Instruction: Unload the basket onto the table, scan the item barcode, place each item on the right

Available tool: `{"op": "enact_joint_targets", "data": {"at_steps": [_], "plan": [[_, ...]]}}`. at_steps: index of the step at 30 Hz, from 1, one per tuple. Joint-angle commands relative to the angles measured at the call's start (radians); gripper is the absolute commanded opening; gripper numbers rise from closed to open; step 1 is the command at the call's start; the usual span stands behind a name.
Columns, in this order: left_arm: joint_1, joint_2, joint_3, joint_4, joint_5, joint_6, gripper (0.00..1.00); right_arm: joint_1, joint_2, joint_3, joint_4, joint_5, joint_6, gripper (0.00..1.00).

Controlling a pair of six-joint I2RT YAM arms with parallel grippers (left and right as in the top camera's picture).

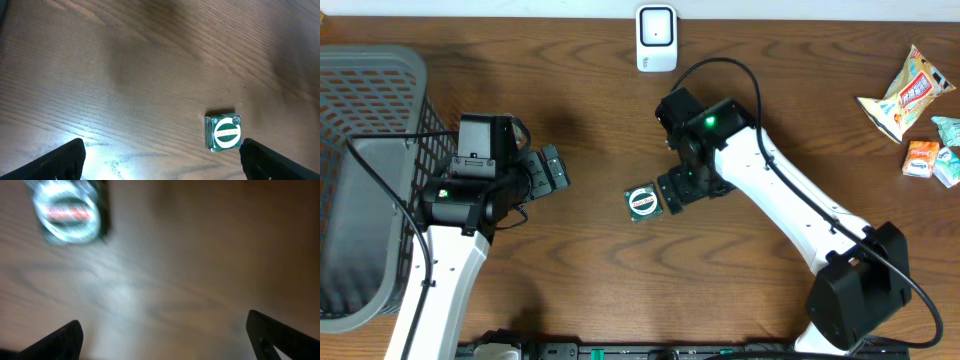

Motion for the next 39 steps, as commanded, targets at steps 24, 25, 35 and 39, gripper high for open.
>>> {"op": "enact_joint_targets", "data": {"at_steps": [24, 25, 35, 39], "plan": [[0.006, 0.002, 0.009, -0.003, -0.013, 0.003, 0.97, 0.063, 0.011, -0.349, 0.658, -0.147, 0.116, 0.99], [0.006, 0.002, 0.009, -0.003, -0.013, 0.003, 0.98, 0.069, 0.011, -0.367, 0.69, -0.148, 0.116, 0.99], [0.006, 0.002, 0.009, -0.003, -0.013, 0.003, 0.97, 0.105, 0.011, -0.396, 0.751, -0.092, 0.105, 0.99], [0.006, 0.002, 0.009, -0.003, -0.013, 0.003, 0.98, 0.105, 0.011, -0.395, 0.75, -0.102, 0.106, 0.99]]}}
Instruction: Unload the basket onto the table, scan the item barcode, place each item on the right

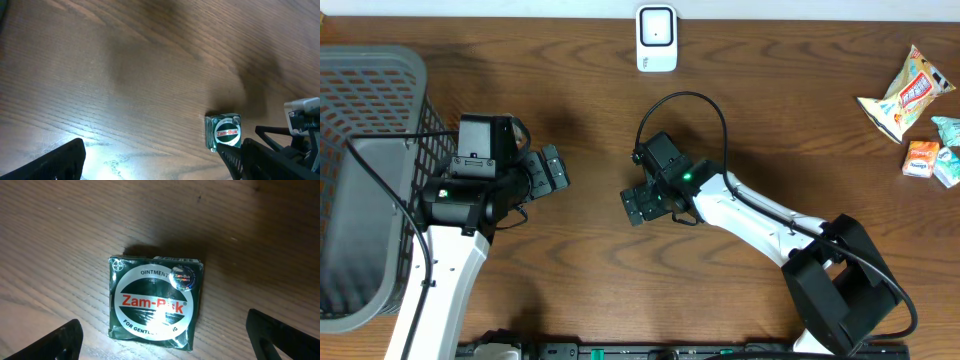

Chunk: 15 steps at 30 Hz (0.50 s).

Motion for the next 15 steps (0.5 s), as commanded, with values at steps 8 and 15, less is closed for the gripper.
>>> {"op": "enact_joint_targets", "data": {"at_steps": [8, 15], "plan": [[0.006, 0.002, 0.009, -0.002, -0.013, 0.003, 0.98, 0.006, 0.009, -0.003, 0.035, 0.044, 0.045, 0.97], [0.006, 0.002, 0.009, -0.002, -0.013, 0.003, 0.98, 0.018, 0.016, -0.003, 0.058, 0.091, 0.06, 0.92]]}}
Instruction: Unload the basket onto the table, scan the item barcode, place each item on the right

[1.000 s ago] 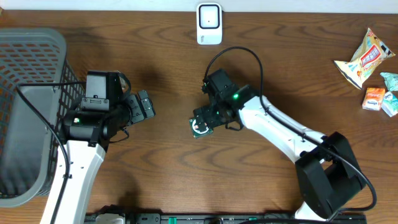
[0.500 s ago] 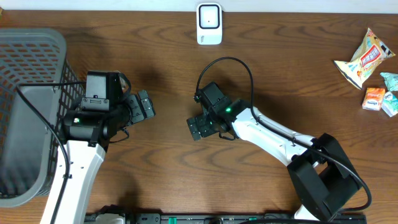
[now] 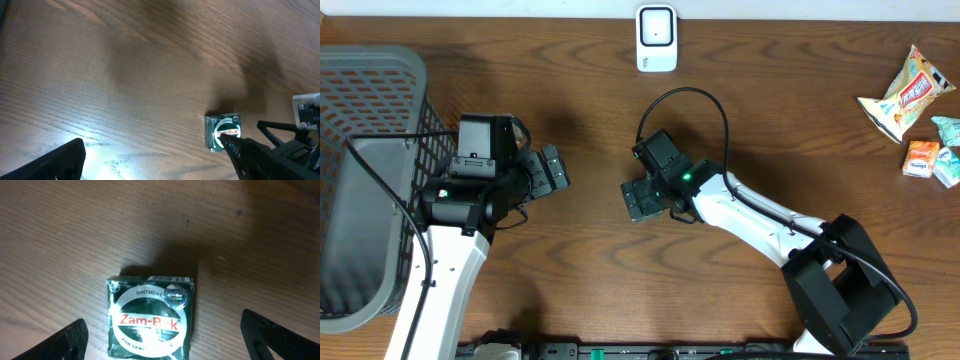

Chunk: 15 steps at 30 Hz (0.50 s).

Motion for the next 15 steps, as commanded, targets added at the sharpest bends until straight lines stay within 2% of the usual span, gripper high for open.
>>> {"op": "enact_joint_targets", "data": {"at_steps": [1, 7, 15], "plan": [[0.006, 0.002, 0.009, -0.003, -0.013, 0.003, 0.98, 0.015, 0.021, -0.003, 0.012, 0.037, 0.024, 0.92], [0.006, 0.002, 0.009, -0.002, -0.013, 0.003, 0.98, 0.032, 0.091, 0.0, 0.021, 0.037, 0.024, 0.94], [0.006, 0.002, 0.009, -0.002, -0.013, 0.003, 0.98, 0.032, 0.092, 0.023, 0.002, 0.037, 0.024, 0.95]]}}
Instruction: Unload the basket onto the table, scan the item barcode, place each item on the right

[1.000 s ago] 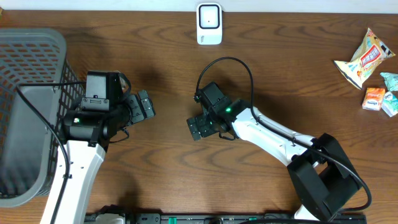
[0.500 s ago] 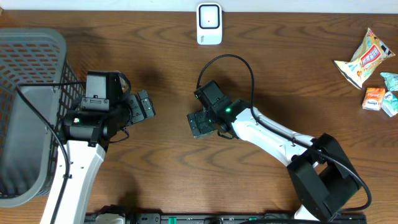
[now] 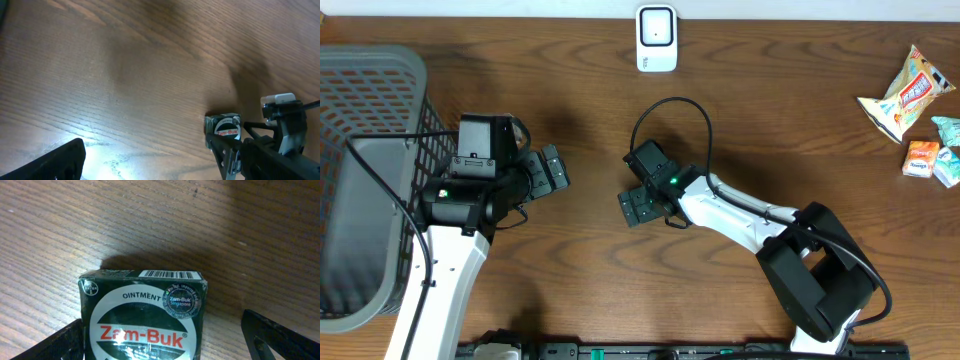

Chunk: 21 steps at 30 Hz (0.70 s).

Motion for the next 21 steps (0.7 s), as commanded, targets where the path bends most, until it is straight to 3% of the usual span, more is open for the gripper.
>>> {"op": "enact_joint_targets", "data": {"at_steps": [1, 12, 15, 19, 21], "plan": [[0.006, 0.002, 0.009, -0.002, -0.013, 0.003, 0.98, 0.003, 0.002, 0.021, -0.001, 0.005, 0.013, 0.96], [0.006, 0.002, 0.009, -0.002, -0.013, 0.003, 0.98, 0.008, 0.063, 0.122, -0.07, -0.009, 0.001, 0.95], [0.006, 0.002, 0.009, -0.002, -0.013, 0.003, 0.98, 0.009, 0.101, 0.124, -0.079, -0.005, 0.002, 0.88], [0.006, 0.002, 0.009, -0.002, -0.013, 0.003, 0.98, 0.01, 0.114, 0.142, -0.101, -0.002, 0.002, 0.67], [0.006, 0.002, 0.009, -0.002, -0.013, 0.003, 0.98, 0.01, 0.114, 0.156, -0.117, -0.002, 0.006, 0.61]]}}
